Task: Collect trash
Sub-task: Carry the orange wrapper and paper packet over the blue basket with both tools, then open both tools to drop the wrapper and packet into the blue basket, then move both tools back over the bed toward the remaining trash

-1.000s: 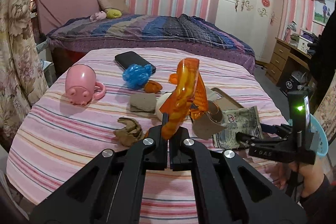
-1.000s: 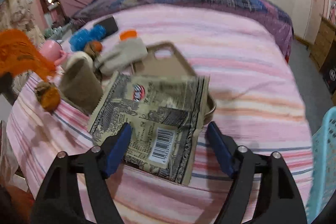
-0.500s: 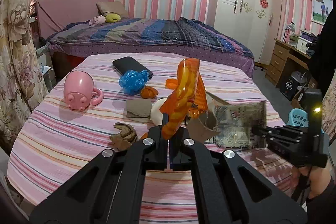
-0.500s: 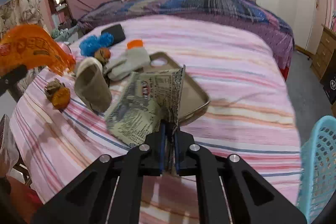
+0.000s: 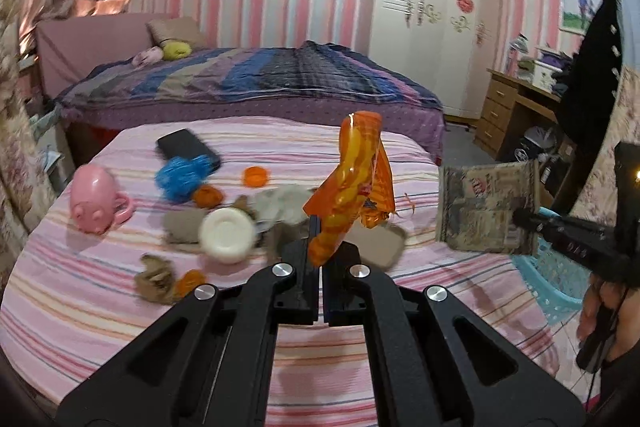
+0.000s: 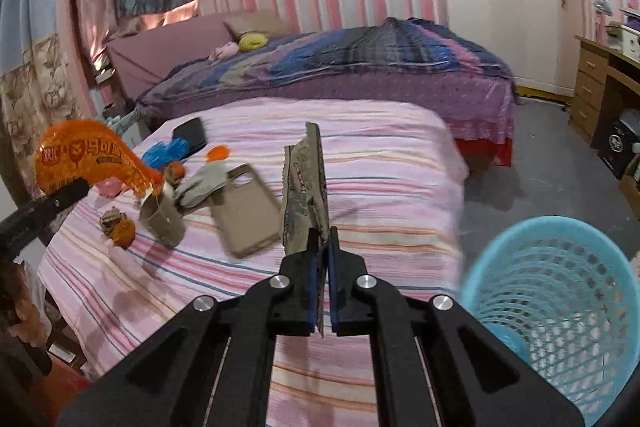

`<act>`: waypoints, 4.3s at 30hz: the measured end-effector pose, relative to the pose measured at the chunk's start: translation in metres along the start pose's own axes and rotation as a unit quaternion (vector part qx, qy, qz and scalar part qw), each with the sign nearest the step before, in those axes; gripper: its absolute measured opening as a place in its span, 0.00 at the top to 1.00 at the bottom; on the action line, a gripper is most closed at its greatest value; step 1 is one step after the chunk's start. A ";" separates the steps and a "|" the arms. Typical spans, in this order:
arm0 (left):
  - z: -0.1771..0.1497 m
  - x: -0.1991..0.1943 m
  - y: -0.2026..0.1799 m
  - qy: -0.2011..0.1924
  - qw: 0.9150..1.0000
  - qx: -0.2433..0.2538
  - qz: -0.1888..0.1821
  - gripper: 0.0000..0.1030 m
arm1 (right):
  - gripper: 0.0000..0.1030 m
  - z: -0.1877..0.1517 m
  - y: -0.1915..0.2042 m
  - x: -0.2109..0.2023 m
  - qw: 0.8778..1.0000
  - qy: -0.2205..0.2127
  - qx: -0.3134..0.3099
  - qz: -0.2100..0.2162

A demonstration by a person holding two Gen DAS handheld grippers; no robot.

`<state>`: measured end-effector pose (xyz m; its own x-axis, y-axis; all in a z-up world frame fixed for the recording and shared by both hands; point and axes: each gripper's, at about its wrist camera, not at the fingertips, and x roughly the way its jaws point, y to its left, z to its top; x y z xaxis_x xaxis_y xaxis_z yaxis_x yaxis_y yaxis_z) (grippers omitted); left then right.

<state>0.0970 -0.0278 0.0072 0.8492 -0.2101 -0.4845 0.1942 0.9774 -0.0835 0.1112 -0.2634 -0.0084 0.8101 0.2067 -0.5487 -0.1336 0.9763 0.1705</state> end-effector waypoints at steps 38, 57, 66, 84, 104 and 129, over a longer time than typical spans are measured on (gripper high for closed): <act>-0.036 0.102 -0.249 0.068 0.984 0.100 -0.132 0.18 | 0.96 -0.041 -0.192 -0.095 0.972 0.000 0.114 -0.207; 0.005 0.036 -0.131 -0.022 0.999 0.046 -0.017 0.06 | 0.22 -0.042 -0.166 -0.050 0.966 0.030 0.130 -0.220; 0.011 0.013 -0.066 -0.025 0.999 0.015 0.021 0.06 | 0.14 -0.027 -0.125 -0.045 0.972 -0.008 0.100 -0.215; -0.020 0.013 0.069 0.014 0.992 -0.025 0.120 0.05 | 0.09 -0.007 -0.015 -0.006 0.987 -0.024 0.008 -0.159; -0.051 0.043 0.166 0.081 0.984 -0.091 0.130 0.08 | 0.09 -0.016 0.041 0.042 0.990 0.013 -0.045 -0.134; -0.042 0.028 0.200 0.059 0.984 -0.075 0.152 0.56 | 0.09 -0.031 0.162 0.083 0.993 0.040 -0.109 -0.023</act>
<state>0.1386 0.1624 -0.0600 0.7926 0.0885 -0.6032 -0.1430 0.9888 -0.0428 0.1389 -0.0859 -0.0520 0.7712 0.1578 -0.6167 -0.2247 0.9739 -0.0318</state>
